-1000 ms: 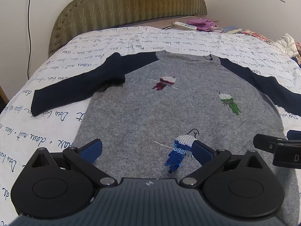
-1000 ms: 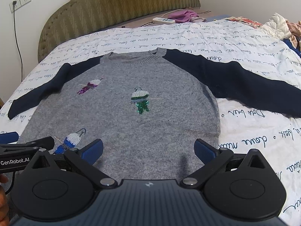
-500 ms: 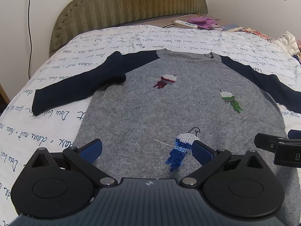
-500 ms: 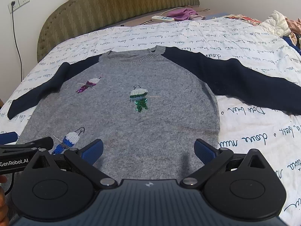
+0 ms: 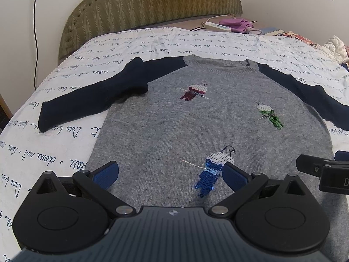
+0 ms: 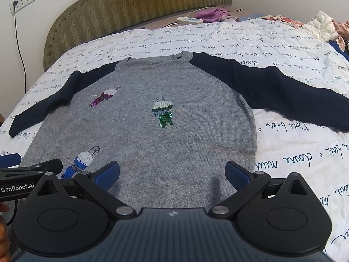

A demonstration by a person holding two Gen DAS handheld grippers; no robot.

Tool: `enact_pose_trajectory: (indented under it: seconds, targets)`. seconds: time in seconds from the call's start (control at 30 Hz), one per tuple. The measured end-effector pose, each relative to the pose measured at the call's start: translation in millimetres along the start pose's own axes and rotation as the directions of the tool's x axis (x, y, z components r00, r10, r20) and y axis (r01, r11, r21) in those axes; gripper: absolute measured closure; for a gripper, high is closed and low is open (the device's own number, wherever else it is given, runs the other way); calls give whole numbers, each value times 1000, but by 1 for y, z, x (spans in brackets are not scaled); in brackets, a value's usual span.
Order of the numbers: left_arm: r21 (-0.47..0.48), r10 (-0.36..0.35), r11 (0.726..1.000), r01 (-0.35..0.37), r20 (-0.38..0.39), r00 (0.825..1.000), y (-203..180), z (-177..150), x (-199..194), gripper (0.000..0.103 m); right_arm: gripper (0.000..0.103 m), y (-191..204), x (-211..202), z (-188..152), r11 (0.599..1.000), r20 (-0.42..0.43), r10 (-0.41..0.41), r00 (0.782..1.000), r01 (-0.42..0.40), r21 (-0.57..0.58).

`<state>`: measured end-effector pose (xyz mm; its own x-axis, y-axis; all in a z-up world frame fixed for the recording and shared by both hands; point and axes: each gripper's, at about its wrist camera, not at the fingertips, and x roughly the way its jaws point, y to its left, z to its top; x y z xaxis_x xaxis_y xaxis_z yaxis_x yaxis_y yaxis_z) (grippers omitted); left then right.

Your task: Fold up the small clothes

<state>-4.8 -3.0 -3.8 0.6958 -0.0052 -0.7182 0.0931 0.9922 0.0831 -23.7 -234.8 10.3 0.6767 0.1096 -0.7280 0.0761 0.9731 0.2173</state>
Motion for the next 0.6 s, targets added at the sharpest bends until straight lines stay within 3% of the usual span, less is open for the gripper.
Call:
enact_pose_trajectory:
  seconds: [0.43,0.6]
  targets:
    - [7,4,1000,-4,-5,1000,-3,4,1,1,0,-4,1,2,1000,1,6,1000,-6,5]
    - [3,-15,1000,15,-7,1000,-10,9,0,1,0,-17,-6,5,1000,76,-5,997,3,27]
